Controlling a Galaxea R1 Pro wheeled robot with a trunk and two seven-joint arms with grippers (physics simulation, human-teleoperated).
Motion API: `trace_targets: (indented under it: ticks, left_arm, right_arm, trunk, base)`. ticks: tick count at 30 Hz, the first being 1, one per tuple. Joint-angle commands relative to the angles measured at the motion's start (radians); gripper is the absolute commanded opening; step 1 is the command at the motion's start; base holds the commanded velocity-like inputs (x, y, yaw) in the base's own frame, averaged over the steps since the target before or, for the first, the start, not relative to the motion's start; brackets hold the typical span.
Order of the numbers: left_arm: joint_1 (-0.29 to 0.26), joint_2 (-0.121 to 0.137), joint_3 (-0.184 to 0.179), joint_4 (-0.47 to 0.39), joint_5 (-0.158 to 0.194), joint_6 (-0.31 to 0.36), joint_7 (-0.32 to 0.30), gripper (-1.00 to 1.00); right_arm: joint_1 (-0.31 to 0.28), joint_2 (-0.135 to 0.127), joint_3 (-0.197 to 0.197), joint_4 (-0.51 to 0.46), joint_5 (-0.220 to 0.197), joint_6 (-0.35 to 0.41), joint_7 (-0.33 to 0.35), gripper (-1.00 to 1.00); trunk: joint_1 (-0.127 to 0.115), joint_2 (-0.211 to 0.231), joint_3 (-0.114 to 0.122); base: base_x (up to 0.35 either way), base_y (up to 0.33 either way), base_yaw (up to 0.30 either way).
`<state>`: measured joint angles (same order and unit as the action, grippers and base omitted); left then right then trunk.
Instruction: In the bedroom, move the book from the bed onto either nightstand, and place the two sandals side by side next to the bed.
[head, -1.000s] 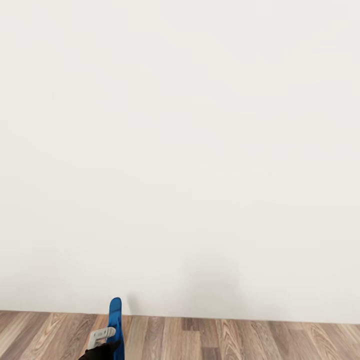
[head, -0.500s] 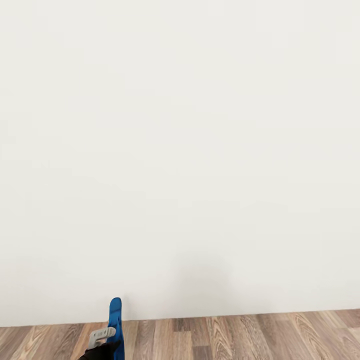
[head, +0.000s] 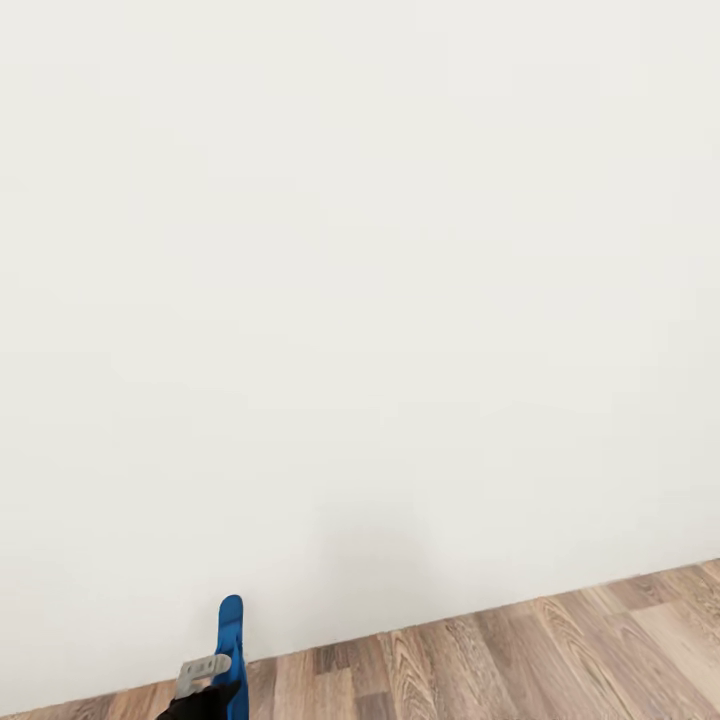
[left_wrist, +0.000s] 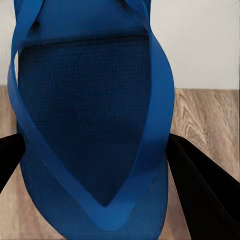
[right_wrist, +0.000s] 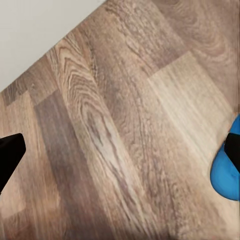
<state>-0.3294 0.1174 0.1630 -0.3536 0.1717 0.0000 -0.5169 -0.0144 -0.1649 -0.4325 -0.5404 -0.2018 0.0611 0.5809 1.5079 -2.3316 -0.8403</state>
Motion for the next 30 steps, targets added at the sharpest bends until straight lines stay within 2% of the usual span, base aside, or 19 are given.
trace_targets:
  ticks: [1,30]
  left_arm:
    - [0.000,0.000,0.004,0.001,0.004,0.000,-0.006,-1.00]
    - [0.000,-0.001,0.003,0.001,0.003,0.000,-0.006,-1.00]
  right_arm:
    - [-0.001,0.000,-0.003,0.000,-0.008,0.006,0.006,1.00]
    - [-0.001,0.001,-0.003,0.000,-0.008,0.006,0.007,1.00]
  trunk:
    - [0.000,0.000,-0.001]
    - [0.000,0.000,-0.001]
  base:
    - [0.103,0.052,-0.300]
    - [0.006,0.003,-0.289]
